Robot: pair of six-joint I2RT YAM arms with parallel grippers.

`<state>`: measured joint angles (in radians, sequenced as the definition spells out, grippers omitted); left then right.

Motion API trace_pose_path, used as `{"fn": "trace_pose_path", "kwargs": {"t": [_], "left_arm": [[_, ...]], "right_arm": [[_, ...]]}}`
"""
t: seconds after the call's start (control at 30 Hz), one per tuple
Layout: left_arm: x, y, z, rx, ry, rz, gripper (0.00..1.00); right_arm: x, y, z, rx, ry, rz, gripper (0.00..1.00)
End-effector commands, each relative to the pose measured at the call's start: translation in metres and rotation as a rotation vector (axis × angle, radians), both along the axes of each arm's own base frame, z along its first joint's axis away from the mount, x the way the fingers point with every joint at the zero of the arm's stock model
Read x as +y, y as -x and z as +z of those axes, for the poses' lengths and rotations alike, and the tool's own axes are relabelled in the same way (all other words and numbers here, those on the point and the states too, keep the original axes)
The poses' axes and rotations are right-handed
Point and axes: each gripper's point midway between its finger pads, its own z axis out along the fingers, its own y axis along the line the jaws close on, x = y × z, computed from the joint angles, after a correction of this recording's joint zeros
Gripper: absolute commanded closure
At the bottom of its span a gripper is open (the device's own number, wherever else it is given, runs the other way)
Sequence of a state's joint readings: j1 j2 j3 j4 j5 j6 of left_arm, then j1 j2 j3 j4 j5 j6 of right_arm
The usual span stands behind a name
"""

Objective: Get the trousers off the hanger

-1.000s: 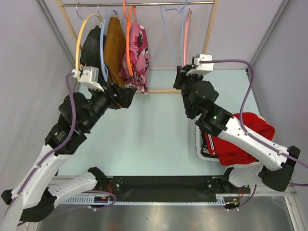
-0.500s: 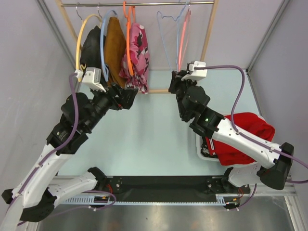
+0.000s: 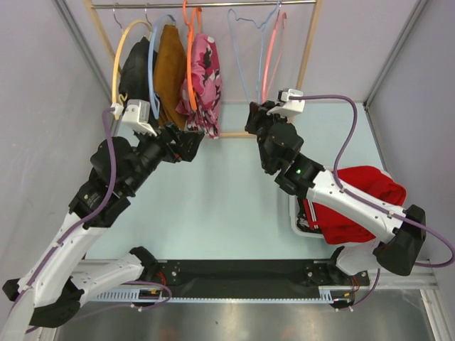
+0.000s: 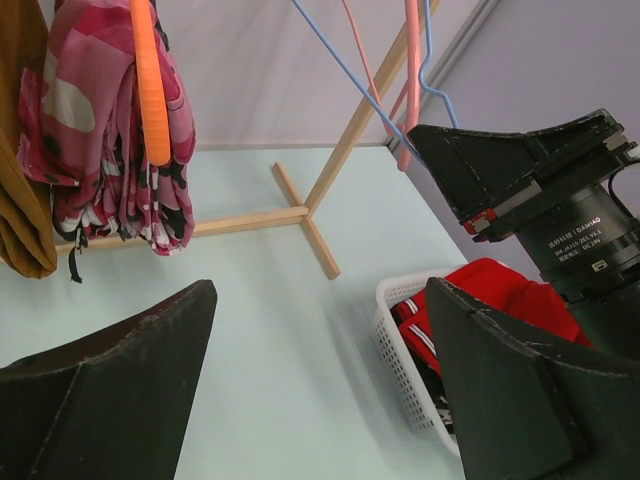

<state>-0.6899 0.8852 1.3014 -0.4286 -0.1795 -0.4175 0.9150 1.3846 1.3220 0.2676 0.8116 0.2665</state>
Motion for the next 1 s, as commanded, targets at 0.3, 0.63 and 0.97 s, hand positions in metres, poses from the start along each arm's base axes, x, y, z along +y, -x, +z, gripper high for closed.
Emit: {"fn": "trace_pose_path", "kwargs": {"t": [0.3,0.63,0.97], "left_arm": [[-0.004,0.003,0.004,-0.018,0.017,-0.026,0.09],[-0.004,0.005,0.003,-0.017,0.019,-0.031,0.08],[-0.009,0.008,-0.002,-0.019,0.013,-0.068,0.08]], "right_arm": [[0.003,-0.011,0.005,0.009,-0.216,-0.051,1.00],[0.015,-0.020,0.004,0.025,-0.313,-0.038,1.00],[0.025,-0.010,-0.012,0.065,-0.188,-0.047,1.00]]}}
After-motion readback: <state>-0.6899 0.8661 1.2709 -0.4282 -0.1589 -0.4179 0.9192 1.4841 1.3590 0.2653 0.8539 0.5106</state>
